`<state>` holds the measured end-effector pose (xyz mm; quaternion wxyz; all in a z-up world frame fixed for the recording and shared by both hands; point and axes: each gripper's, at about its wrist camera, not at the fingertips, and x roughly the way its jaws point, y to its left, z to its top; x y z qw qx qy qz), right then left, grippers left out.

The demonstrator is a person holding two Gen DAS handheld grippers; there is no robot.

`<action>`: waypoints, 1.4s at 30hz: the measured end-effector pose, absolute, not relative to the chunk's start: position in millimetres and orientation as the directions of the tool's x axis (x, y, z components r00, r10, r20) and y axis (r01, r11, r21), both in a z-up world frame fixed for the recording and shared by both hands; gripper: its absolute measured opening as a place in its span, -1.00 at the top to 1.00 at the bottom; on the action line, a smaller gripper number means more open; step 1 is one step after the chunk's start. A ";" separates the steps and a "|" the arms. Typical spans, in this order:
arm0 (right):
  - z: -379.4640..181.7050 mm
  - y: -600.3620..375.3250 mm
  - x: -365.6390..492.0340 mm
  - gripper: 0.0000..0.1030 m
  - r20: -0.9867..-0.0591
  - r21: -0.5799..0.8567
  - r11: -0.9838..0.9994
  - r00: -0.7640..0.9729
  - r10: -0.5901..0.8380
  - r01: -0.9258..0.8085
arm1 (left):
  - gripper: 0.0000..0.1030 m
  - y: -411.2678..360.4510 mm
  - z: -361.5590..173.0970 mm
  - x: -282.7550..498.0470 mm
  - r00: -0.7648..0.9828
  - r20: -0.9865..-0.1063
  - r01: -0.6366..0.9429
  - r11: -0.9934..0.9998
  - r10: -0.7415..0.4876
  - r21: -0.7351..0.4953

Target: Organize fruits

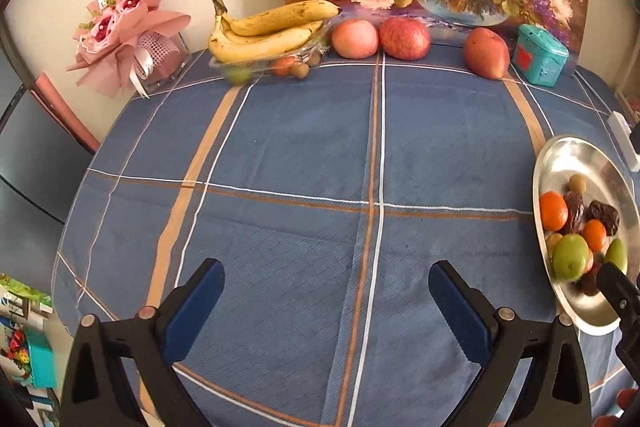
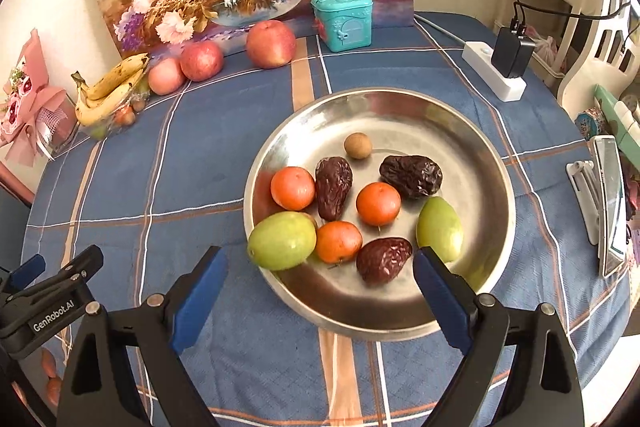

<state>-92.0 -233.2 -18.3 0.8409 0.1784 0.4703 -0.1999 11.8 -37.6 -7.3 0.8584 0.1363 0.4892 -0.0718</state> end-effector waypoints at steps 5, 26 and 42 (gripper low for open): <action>-15.2 -226.5 -97.1 -0.82 -0.859 0.092 0.865 0.479 -0.181 0.492 | -1.00 -32.6 -4.3 5.7 0.507 -0.862 0.262 0.949 0.017 0.173; -10.7 -221.8 -97.6 -0.82 -0.849 0.074 0.877 0.491 -0.195 0.476 | -1.00 -19.9 -0.9 -3.5 0.529 -0.849 0.278 0.949 -0.021 0.150; -13.8 -222.4 -95.2 -0.82 -0.854 0.073 0.879 0.485 -0.189 0.472 | -1.00 -18.4 -7.5 -0.1 0.504 -0.864 0.275 0.951 -0.017 0.142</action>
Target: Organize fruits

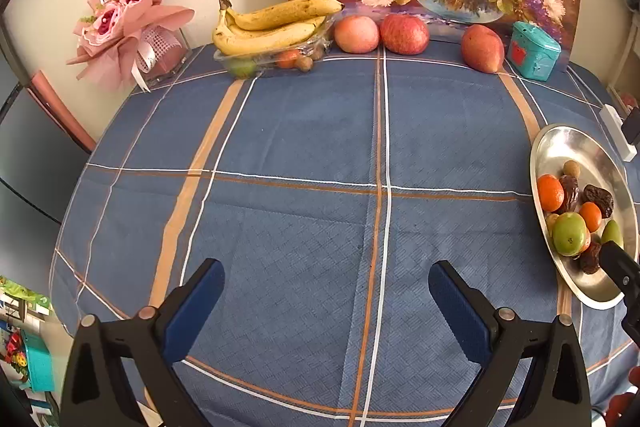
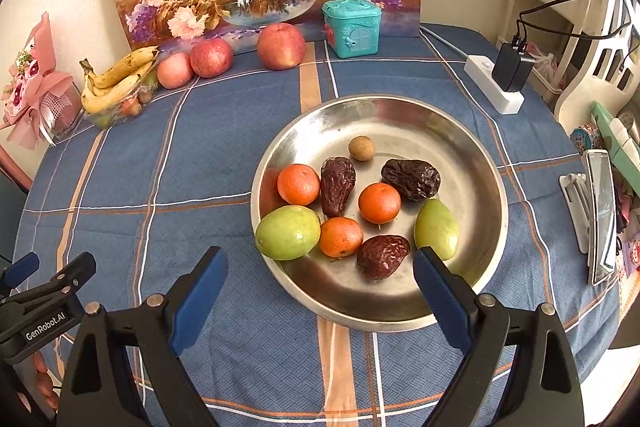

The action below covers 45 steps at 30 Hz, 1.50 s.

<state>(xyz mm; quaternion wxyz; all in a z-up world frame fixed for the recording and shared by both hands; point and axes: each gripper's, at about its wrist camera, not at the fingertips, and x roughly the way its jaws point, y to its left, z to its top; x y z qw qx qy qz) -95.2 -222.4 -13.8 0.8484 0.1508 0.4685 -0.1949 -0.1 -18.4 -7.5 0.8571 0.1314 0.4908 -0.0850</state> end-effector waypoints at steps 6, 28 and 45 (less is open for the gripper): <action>-15.0 -221.9 -95.1 -0.82 -0.856 0.070 0.882 0.483 -0.187 0.466 | -1.00 -17.3 -9.1 1.2 0.498 -0.867 0.272 0.952 -0.014 0.141; -23.9 -219.6 -90.1 -0.82 -0.874 0.063 0.889 0.455 -0.171 0.454 | -1.00 -14.0 -20.8 5.0 0.456 -0.890 0.262 0.953 0.018 0.154; -26.5 -217.8 -89.2 -0.82 -0.878 0.057 0.894 0.448 -0.167 0.445 | -1.00 -11.9 -23.3 6.3 0.449 -0.893 0.255 0.954 0.026 0.156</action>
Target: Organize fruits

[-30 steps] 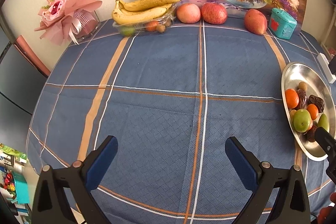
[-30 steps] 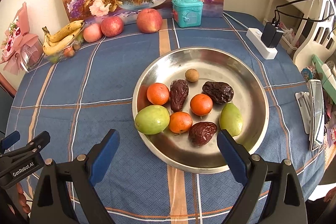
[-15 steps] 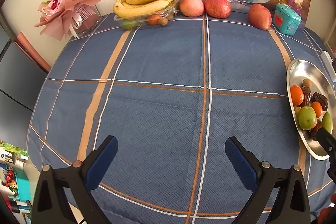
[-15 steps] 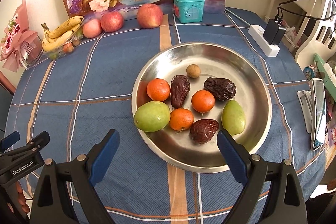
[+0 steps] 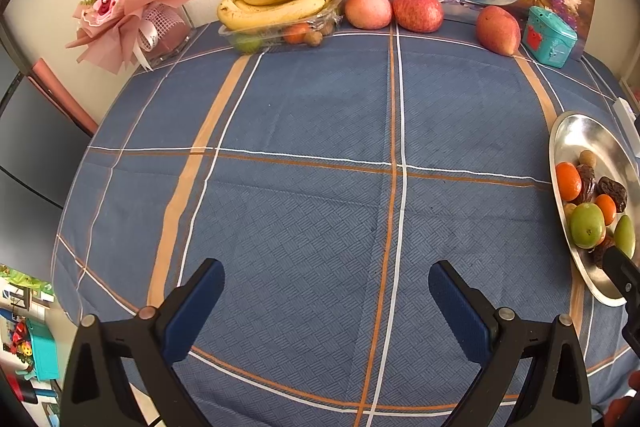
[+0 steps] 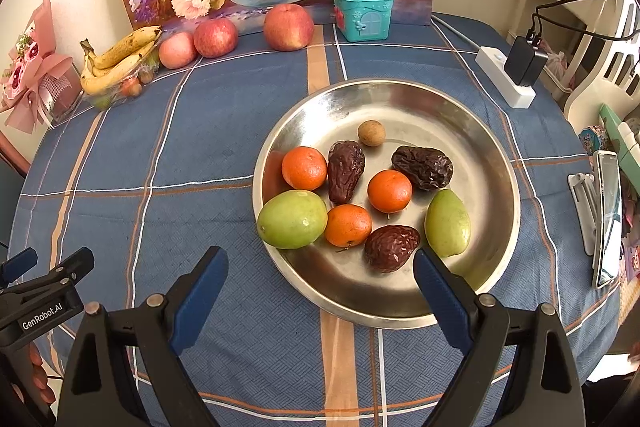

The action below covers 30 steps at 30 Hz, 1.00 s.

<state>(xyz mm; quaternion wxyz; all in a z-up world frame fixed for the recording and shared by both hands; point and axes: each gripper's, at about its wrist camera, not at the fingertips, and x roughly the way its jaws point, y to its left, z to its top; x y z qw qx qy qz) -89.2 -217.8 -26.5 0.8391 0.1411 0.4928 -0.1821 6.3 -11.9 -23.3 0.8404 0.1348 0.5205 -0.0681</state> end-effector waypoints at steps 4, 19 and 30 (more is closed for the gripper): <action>-26.9 -217.1 -88.7 -0.82 -0.878 0.056 0.894 0.448 -0.167 0.444 | -1.00 -11.1 -23.4 6.2 0.447 -0.894 0.255 0.954 0.027 0.156; -27.8 -216.5 -88.2 -0.82 -0.881 0.056 0.895 0.444 -0.164 0.442 | -1.00 -8.8 -24.9 6.4 0.444 -0.895 0.241 0.956 0.044 0.167; -27.7 -215.9 -88.0 -0.82 -0.881 0.056 0.895 0.443 -0.164 0.442 | -1.00 -7.3 -25.9 7.0 0.440 -0.897 0.232 0.958 0.050 0.167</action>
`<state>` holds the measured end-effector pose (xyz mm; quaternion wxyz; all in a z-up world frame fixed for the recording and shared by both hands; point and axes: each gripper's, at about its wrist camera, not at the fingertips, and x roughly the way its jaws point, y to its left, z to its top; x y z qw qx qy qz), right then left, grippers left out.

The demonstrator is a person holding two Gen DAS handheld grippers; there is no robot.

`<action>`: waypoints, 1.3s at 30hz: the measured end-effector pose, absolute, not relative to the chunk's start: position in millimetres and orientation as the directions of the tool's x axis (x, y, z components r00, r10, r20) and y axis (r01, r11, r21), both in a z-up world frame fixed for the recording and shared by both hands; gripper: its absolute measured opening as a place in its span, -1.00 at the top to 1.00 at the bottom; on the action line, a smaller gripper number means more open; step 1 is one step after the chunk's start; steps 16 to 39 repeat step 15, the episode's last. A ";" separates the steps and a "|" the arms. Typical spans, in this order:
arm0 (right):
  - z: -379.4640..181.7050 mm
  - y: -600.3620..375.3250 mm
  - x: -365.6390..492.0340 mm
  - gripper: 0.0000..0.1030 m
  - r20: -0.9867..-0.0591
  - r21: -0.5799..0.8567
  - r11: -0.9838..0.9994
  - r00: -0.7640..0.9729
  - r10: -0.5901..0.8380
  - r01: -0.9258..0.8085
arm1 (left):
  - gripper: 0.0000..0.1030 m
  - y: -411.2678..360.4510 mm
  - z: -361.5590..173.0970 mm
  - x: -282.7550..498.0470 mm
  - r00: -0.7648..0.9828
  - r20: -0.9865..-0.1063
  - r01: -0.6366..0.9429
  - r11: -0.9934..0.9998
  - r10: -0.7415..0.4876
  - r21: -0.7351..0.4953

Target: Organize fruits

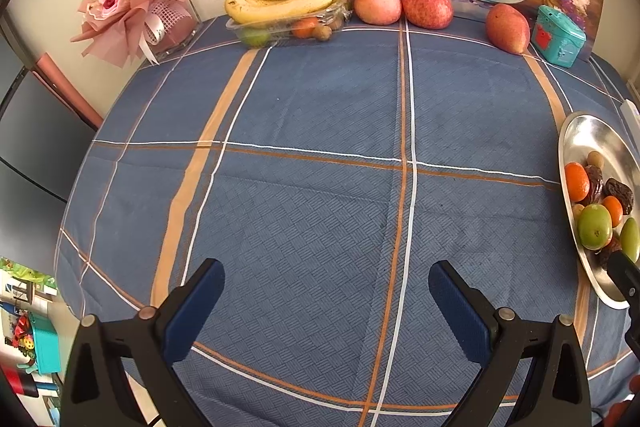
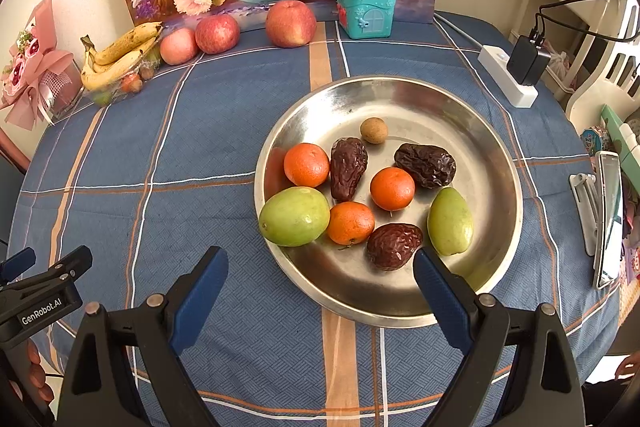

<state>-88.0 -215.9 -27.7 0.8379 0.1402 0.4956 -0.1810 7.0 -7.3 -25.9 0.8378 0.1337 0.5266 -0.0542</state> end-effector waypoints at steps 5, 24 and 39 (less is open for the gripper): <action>-27.9 -215.6 -88.1 -0.82 -0.882 0.055 0.895 0.443 -0.165 0.443 | -1.00 -6.2 -26.4 7.0 0.439 -0.897 0.228 0.959 0.053 0.169; -29.9 -214.8 -89.7 -0.82 -0.881 0.059 0.894 0.444 -0.163 0.444 | -1.00 -4.5 -25.0 7.3 0.443 -0.895 0.221 0.960 0.056 0.170; -29.9 -214.8 -89.7 -0.82 -0.881 0.059 0.894 0.444 -0.163 0.444 | -1.00 -4.5 -25.0 7.3 0.443 -0.895 0.221 0.960 0.056 0.170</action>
